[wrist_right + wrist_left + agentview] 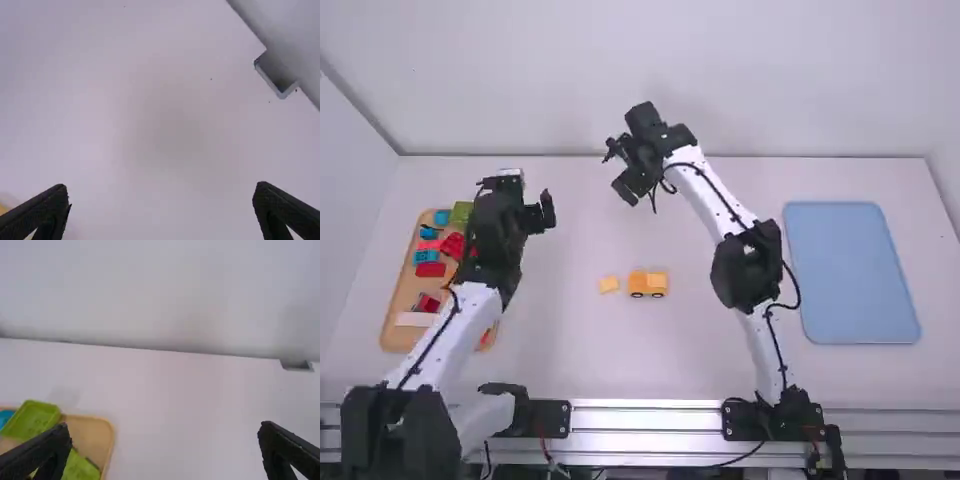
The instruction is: Assemble lego blocks to make yellow taxi
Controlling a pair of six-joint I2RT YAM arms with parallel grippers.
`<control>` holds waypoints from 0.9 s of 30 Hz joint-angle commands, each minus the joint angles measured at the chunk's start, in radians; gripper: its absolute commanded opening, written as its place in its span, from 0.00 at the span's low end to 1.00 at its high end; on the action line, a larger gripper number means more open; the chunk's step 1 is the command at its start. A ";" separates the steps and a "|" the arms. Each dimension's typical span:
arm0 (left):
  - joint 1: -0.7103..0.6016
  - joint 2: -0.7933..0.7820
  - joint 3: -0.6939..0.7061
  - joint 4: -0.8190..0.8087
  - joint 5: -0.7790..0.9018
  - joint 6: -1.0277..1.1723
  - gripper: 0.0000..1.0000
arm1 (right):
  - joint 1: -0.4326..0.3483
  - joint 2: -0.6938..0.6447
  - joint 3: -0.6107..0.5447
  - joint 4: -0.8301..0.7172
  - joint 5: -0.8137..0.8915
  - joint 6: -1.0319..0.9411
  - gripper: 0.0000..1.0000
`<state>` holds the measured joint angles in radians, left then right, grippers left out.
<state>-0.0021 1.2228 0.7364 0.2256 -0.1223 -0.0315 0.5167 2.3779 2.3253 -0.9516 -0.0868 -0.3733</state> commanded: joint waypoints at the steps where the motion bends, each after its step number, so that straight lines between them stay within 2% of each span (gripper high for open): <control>1: 0.025 0.052 0.039 -0.012 0.134 0.060 0.99 | 0.015 -0.081 -0.048 0.014 -0.004 0.011 0.98; 7: 0.072 0.105 0.046 -0.005 0.156 0.021 0.99 | 0.008 -0.209 -0.237 0.142 -0.051 0.011 0.98; 9: 0.100 0.109 0.044 -0.007 0.241 0.035 0.99 | -0.001 -0.325 -0.436 0.275 -0.045 0.010 0.98; 10: 0.103 0.109 0.044 -0.008 0.260 0.052 0.99 | -0.001 -0.348 -0.480 0.302 -0.042 0.010 0.98; 13: 0.108 0.109 0.044 -0.010 0.402 0.203 0.99 | -0.002 -0.478 -0.723 0.476 -0.040 0.009 0.98; 14: 0.106 0.109 0.044 -0.011 0.418 0.221 0.99 | -0.003 -0.489 -0.745 0.491 -0.039 0.009 0.98; 17: 0.100 0.108 0.044 -0.050 0.562 0.382 0.99 | -0.019 -0.573 -0.911 0.594 -0.039 0.003 0.98; 20: 0.103 0.109 0.044 -0.161 0.749 0.574 0.99 | -0.033 -0.643 -1.049 0.650 -0.047 -0.031 0.98; 21: 0.104 0.109 0.044 -0.174 0.768 0.595 0.99 | -0.035 -0.647 -1.059 0.655 -0.047 -0.035 0.98; 24: 0.106 0.109 0.044 -0.313 0.974 0.812 0.99 | -0.051 -0.672 -1.154 0.705 -0.046 -0.106 0.98; 27: 0.097 0.109 0.044 -0.385 0.995 0.923 0.99 | -0.052 -0.671 -1.207 0.736 -0.046 -0.166 0.98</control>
<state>0.1005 1.3323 0.7631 -0.1364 0.7292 0.6903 0.4671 1.7462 1.1534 -0.2302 -0.1249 -0.4637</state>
